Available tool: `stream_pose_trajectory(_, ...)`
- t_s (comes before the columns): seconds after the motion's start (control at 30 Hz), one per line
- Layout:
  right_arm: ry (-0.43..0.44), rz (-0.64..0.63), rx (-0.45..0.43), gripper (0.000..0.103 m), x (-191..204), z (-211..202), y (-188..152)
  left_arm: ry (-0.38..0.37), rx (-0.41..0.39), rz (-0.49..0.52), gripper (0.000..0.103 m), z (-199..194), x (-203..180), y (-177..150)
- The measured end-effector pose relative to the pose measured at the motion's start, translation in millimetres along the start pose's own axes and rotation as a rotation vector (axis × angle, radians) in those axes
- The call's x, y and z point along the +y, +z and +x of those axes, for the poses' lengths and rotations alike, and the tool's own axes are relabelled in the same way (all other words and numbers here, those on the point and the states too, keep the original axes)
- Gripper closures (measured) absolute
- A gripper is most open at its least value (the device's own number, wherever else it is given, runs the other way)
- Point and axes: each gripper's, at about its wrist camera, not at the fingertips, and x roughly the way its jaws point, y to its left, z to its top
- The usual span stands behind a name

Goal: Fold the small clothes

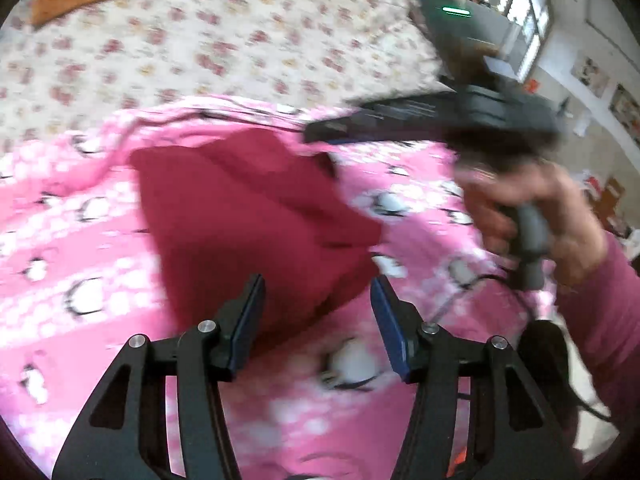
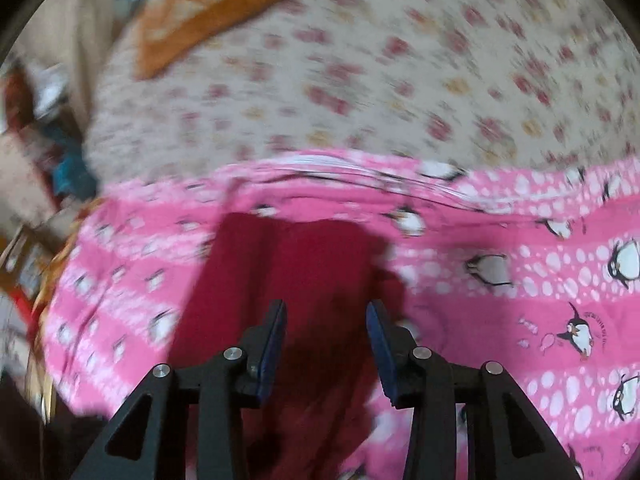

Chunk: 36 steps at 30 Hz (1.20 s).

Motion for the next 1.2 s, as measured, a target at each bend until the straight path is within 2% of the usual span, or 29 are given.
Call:
stream_pose_trajectory(0.1, 0.057, -0.051, 0.003, 0.063, 29, -17, -18, 0.063, 0.018, -0.055, 0.048, 1, 21, -4)
stream_pose_trajectory(0.17, 0.087, -0.038, 0.036, 0.063, 38, -14, -34, 0.088, 0.033, -0.086, 0.048, 10, 32, -8)
stream_pose_trajectory(0.23, 0.033, -0.042, 0.095, 0.065, 42, 1, -44, 0.131, 0.059, -0.093, 0.048, 20, 38, -14)
stream_pose_trajectory(0.27, -0.029, -0.050, 0.102, 0.078, 41, 6, -53, 0.140, 0.065, -0.090, 0.048, 24, 40, -16)
stream_pose_trajectory(0.3, -0.044, -0.051, 0.099, 0.090, 40, 7, -57, 0.142, 0.069, -0.085, 0.048, 25, 39, -20)
stream_pose_trajectory(0.33, -0.048, -0.032, 0.089, 0.095, 34, 3, -65, 0.139, 0.069, -0.082, 0.048, 27, 38, -23)
stream_pose_trajectory(0.4, -0.038, 0.010, 0.050, 0.096, 24, -9, -78, 0.131, 0.064, -0.085, 0.048, 24, 40, -29)
stream_pose_trajectory(0.53, -0.026, 0.089, 0.074, 0.096, 0, -4, -98, 0.123, 0.088, -0.129, 0.048, 24, 46, -29)
stream_pose_trajectory(0.67, -0.020, 0.074, 0.069, 0.096, 2, -24, -104, 0.157, 0.037, -0.097, 0.048, 8, 40, -22)
stream_pose_trajectory(0.87, -0.052, 0.054, -0.074, 0.094, 22, -61, -74, 0.175, 0.005, -0.134, 0.048, 12, 45, -6)
stream_pose_trajectory(0.93, -0.053, 0.021, -0.073, 0.080, 36, -54, -59, 0.188, 0.011, -0.146, 0.048, 17, 46, -3)
stream_pose_trajectory(0.97, -0.059, 0.008, -0.069, 0.064, 41, -48, -54, 0.195, 0.015, -0.153, 0.048, 19, 47, -2)
stream_pose_trajectory(1.0, -0.064, -0.006, -0.067, 0.060, 46, -37, -48, 0.202, 0.020, -0.161, 0.048, 22, 47, -2)
stream_pose_trajectory(1.13, -0.119, -0.019, -0.024, 0.061, 46, -1, -35, 0.224, 0.045, -0.169, 0.048, 32, 48, -1)
stream_pose_trajectory(1.2, -0.170, -0.020, -0.021, 0.070, 39, 10, -34, 0.232, 0.055, -0.162, 0.048, 37, 48, -2)
